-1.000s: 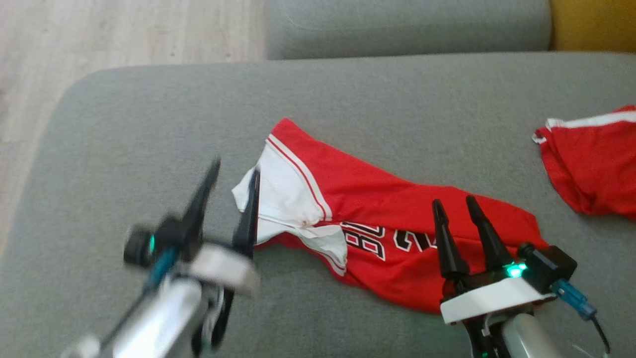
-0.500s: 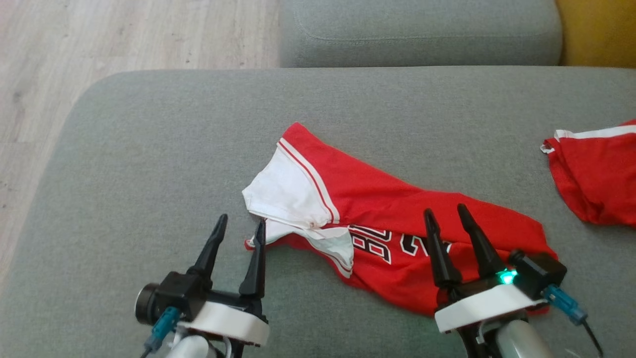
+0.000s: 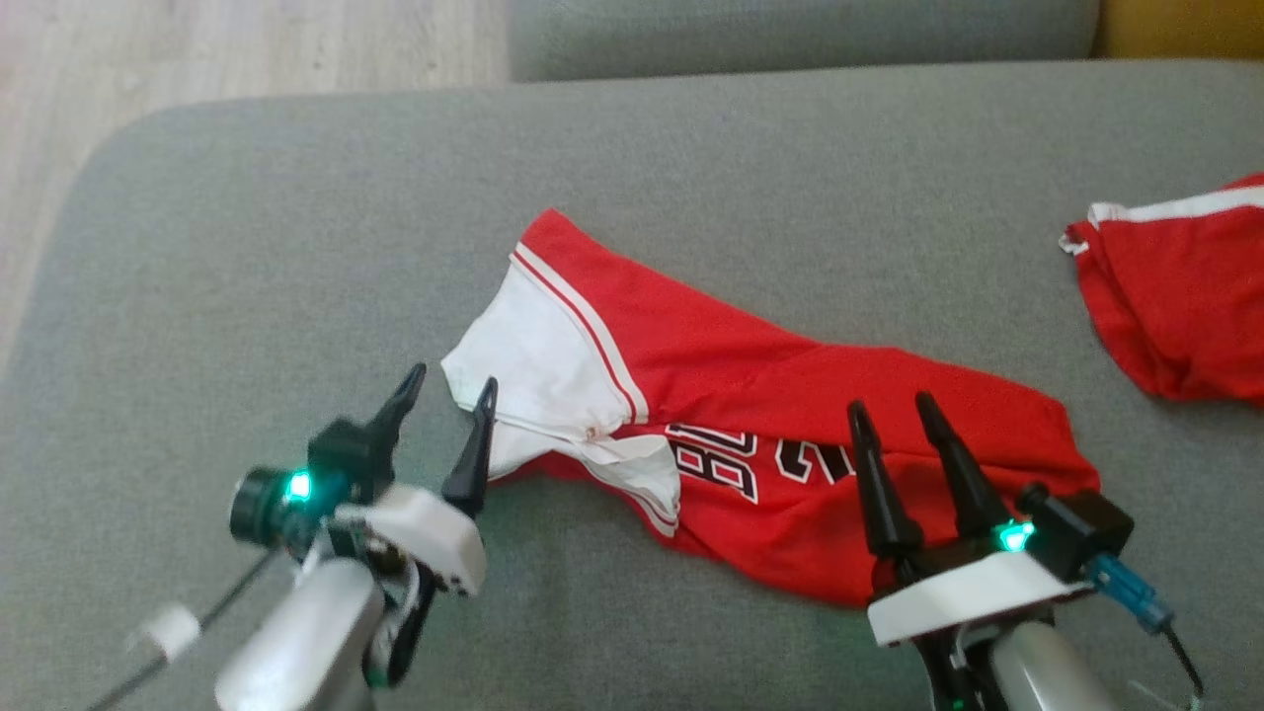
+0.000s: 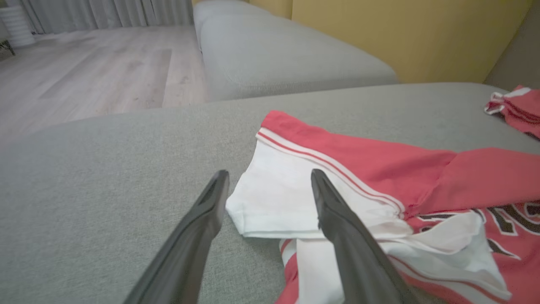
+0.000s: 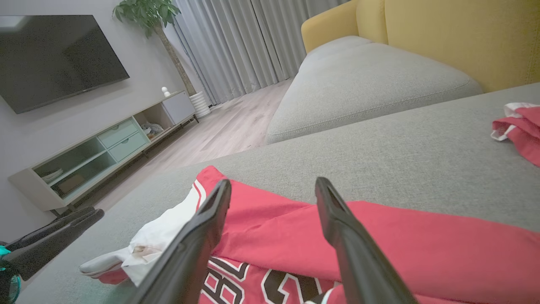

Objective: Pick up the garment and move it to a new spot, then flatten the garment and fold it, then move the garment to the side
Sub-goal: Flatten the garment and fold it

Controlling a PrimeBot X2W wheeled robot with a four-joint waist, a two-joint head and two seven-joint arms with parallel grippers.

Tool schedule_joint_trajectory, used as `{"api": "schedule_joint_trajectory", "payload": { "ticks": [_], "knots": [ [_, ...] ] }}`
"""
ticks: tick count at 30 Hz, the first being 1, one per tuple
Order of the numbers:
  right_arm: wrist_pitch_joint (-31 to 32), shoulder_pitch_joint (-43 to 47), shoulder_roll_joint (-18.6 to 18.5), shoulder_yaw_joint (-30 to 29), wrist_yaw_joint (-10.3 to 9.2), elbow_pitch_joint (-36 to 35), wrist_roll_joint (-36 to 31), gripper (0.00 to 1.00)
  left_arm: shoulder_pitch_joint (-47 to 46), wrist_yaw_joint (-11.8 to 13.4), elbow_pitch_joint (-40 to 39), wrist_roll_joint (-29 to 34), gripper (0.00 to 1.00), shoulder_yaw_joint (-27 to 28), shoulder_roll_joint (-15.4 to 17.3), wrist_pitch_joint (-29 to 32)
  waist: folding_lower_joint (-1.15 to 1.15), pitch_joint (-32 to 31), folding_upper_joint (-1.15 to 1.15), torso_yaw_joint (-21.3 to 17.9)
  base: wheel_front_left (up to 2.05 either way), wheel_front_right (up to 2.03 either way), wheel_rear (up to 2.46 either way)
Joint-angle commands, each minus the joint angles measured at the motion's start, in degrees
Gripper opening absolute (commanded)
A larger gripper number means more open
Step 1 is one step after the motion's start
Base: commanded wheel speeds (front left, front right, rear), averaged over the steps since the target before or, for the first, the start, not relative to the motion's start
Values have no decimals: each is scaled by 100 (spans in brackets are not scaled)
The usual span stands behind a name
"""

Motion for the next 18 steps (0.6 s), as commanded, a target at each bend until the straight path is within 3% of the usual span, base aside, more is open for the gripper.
{"api": "schedule_joint_trajectory", "payload": {
  "ticks": [1,8,18],
  "knots": [
    [-62,-253,-13,133,21,-222,-60,100,-354,-20,-52,-8,100,175,146,47,0,112,0,-51,0,0,0],
    [-62,-384,-13,183,21,-237,-58,100,-1082,-142,988,-54,100,107,85,694,0,438,0,-211,0,0,0],
    [-62,-465,-13,148,21,-249,-32,100,-1532,-487,1984,-102,100,-35,-60,801,0,610,0,-388,0,0,0]
  ]
}}
